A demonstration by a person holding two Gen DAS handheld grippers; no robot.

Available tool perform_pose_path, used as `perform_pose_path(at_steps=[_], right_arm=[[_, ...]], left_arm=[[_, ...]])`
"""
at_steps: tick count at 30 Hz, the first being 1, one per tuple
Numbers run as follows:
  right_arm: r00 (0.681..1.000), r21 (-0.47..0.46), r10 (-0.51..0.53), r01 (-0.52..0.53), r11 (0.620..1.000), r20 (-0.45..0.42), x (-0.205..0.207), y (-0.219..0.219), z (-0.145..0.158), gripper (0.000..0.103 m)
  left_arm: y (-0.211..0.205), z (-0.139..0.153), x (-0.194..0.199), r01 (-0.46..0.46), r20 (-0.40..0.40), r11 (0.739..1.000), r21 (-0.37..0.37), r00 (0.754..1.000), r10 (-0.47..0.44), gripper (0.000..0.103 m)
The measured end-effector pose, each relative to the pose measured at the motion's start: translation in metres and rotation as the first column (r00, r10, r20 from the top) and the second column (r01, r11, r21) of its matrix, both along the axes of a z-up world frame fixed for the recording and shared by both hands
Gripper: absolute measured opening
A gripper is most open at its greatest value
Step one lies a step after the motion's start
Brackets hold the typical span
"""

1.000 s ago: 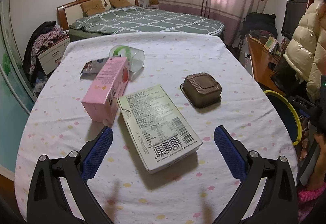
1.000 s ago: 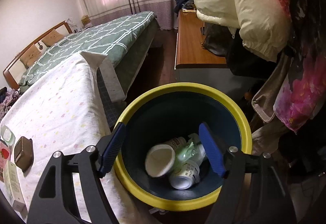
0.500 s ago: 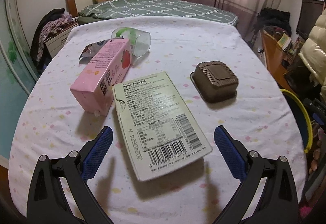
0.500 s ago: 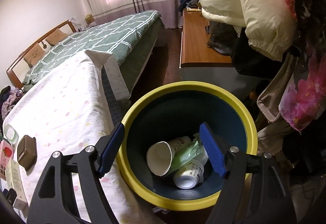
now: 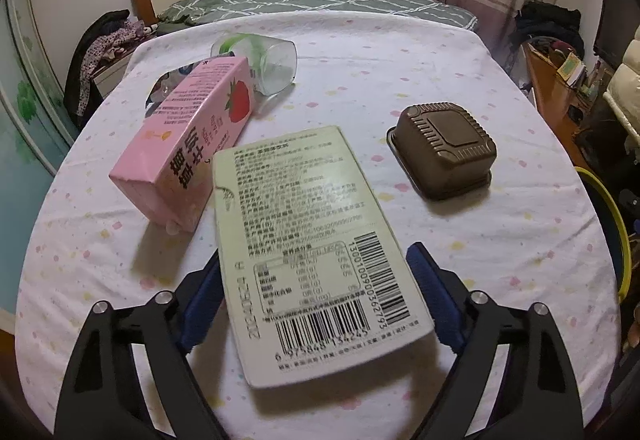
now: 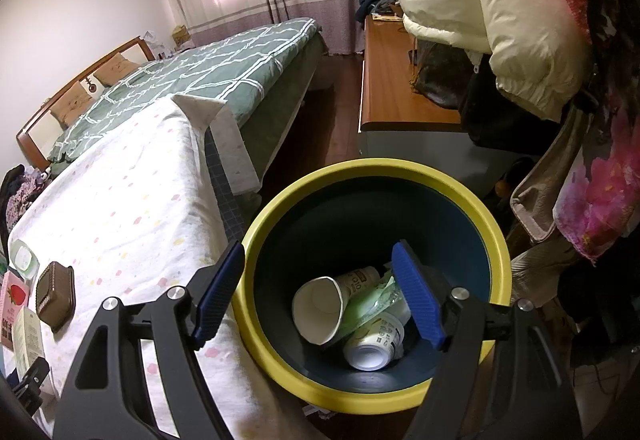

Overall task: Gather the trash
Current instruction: 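Grasp the cream juice carton with the left gripper, then carry the juice carton over the bin and open the left gripper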

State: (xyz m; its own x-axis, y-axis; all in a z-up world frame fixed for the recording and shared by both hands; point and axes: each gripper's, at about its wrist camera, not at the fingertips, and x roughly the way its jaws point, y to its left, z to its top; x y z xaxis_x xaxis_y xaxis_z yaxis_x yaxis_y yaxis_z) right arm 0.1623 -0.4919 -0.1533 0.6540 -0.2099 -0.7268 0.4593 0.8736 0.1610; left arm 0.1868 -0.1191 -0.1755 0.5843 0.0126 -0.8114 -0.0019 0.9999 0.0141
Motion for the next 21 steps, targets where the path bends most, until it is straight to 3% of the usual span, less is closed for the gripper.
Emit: perform_pose_path(at_steps=[7,15,21], right_arm=[[1.000,0.003,0.000,0.000,1.000,0.009,-0.001,-0.001,0.001,0.072],[1.000,0.016,0.014,-0.014,1.000,0.025,-0.012,-0.003,0.003,0.072],[1.000,0.022,0.020,-0.020,1.000,0.017,-0.017,-0.009,0.000,0.072]], left_arm=[[-0.011,0.007,-0.010,0.063,0.006,0.998,-0.024,0.998,-0.063,0.080],[-0.032,0.038,-0.025,0.142,0.075,0.989,-0.043,0.988,-0.138,0.073],[-0.050,0.037,-0.025,0.183,0.047,0.983,-0.019,0.982,-0.182,0.072]])
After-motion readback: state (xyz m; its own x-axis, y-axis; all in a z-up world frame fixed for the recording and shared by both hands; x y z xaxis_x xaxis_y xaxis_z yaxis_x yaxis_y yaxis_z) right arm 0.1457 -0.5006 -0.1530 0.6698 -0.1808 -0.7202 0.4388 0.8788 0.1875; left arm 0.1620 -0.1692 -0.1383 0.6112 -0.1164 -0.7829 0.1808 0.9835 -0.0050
